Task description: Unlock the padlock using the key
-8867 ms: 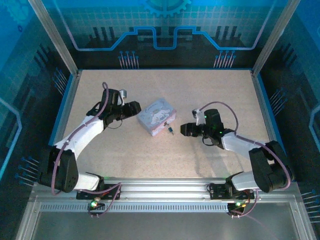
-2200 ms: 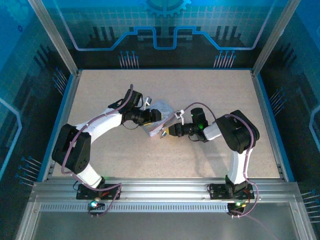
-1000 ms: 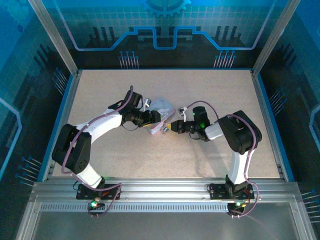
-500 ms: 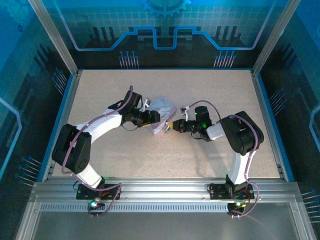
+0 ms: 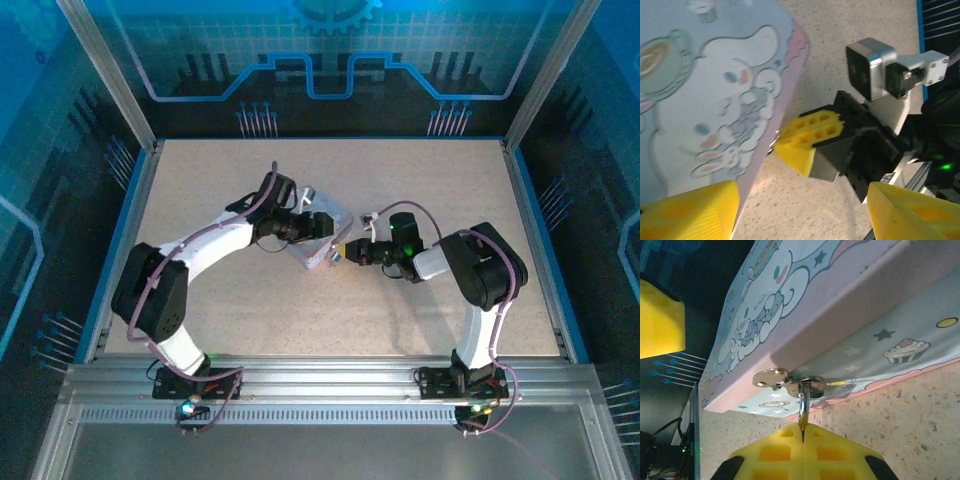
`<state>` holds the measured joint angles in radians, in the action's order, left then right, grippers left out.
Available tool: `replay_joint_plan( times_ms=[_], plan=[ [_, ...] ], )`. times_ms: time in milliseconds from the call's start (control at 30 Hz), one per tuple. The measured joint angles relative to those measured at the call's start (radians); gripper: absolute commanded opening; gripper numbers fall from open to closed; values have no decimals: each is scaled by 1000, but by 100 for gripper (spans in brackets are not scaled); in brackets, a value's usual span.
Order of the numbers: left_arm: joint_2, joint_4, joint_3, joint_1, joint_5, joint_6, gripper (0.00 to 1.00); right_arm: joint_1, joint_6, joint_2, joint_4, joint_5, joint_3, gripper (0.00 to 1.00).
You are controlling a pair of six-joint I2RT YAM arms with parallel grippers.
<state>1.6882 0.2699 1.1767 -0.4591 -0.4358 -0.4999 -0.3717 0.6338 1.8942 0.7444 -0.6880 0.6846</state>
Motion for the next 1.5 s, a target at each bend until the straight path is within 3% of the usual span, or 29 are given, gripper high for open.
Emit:
replay_joint_plan(
  times_ms=[267, 1167, 1500],
  plan=[
    [93, -15, 32, -29, -4, -8, 70, 0, 7, 0, 0, 0, 1, 3],
    [37, -126, -74, -23, 1, -6, 71, 41, 12, 3, -25, 8, 50, 2],
    [6, -119, -91, 18, -16, -25, 74, 53, -65, -140, -152, 32, 14, 2]
  ],
)
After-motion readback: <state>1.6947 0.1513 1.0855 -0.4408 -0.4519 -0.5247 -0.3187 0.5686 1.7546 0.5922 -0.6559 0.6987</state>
